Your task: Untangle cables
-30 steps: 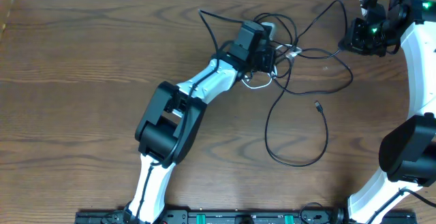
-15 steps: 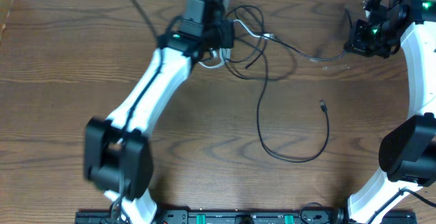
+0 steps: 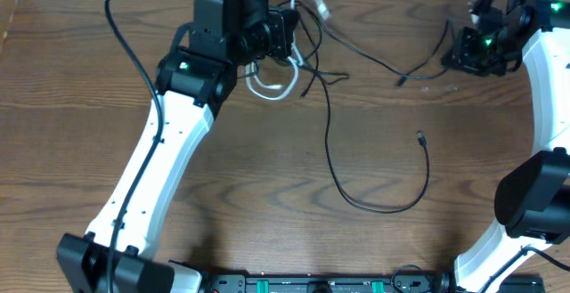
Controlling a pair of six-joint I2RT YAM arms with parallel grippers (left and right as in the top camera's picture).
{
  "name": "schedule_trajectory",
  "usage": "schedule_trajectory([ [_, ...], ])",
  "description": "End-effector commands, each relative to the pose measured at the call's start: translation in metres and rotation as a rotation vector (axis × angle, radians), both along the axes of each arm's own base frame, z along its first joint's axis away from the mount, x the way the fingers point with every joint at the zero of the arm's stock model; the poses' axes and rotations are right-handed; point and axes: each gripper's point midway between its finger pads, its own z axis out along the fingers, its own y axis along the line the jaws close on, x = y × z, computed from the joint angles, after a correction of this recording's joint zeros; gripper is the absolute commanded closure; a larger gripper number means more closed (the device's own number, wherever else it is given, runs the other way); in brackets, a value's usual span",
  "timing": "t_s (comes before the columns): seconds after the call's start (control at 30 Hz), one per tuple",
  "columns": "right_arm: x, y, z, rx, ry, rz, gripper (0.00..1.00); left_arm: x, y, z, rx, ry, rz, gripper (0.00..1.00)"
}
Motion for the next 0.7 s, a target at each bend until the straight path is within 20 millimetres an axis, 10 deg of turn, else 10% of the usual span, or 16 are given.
schedule_trajectory([
  [0.0, -0.005, 0.030, 0.014, 0.055, -0.064, 0.150, 0.49, -0.025, -0.020, 0.024, -0.071, -0.042, -0.171, 0.92],
  [0.27, -0.006, 0.020, 0.009, 0.032, -0.003, 0.028, 0.12, 0.001, -0.004, 0.040, -0.097, -0.094, -0.004, 0.92],
  [0.43, -0.007, 0.060, 0.035, 0.261, -0.089, 0.182, 0.14, -0.006, -0.019, 0.068, -0.199, -0.159, -0.094, 0.92],
  [0.67, -0.010, 0.095, 0.060, 0.403, -0.230, 0.385, 0.24, -0.006, -0.018, 0.050, -0.175, -0.090, -0.082, 0.93],
])
